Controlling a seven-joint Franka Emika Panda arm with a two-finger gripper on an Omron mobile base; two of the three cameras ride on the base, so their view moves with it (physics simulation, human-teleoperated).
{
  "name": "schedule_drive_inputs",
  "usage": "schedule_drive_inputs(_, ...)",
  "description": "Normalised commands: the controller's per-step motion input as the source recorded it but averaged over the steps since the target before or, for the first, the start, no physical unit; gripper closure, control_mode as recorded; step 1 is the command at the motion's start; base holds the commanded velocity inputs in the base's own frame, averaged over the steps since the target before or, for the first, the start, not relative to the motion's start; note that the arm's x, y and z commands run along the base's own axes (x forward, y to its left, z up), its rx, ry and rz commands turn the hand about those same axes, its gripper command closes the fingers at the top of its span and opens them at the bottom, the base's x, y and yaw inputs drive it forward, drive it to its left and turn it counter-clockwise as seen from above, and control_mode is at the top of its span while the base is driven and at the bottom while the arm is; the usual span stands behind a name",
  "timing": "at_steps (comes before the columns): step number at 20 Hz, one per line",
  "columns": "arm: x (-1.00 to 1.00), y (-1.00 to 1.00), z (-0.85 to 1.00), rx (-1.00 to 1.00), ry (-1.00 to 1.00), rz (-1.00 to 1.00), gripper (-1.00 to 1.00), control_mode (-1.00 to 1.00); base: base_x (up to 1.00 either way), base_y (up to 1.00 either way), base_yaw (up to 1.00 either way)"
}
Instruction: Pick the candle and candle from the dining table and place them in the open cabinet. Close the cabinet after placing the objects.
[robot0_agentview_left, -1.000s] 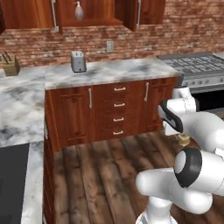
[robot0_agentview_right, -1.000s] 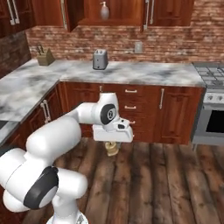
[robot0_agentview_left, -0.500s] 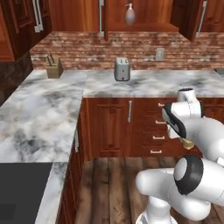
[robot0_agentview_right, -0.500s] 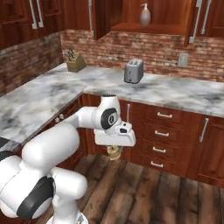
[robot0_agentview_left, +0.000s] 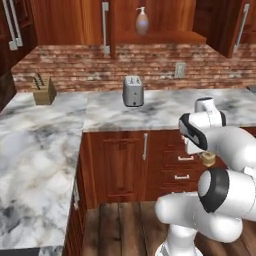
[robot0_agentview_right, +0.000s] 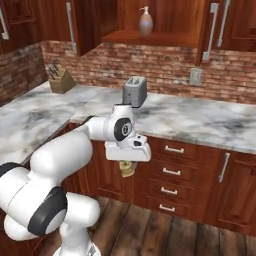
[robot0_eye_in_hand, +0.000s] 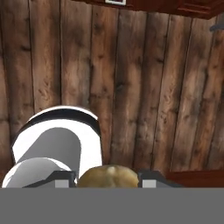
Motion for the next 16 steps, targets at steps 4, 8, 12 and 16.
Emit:
schedule_drive_inputs(4, 0.00, 0.00, 0.00, 0.00, 0.00, 0.00, 1.00, 1.00, 0.36, 0.32, -0.27)
schedule_drive_inputs(8, 0.00, 0.00, 0.00, 0.00, 0.00, 0.00, 1.00, 1.00, 0.89, 0.28, -0.22)
schedule_drive_inputs(12, 0.00, 0.00, 0.00, 0.00, 0.00, 0.00, 1.00, 1.00, 0.98, 0.02, -0.07)
schedule_drive_inputs(16, 0.00, 0.00, 0.00, 0.00, 0.00, 0.00, 1.00, 1.00, 0.94, -0.01, -0.01)
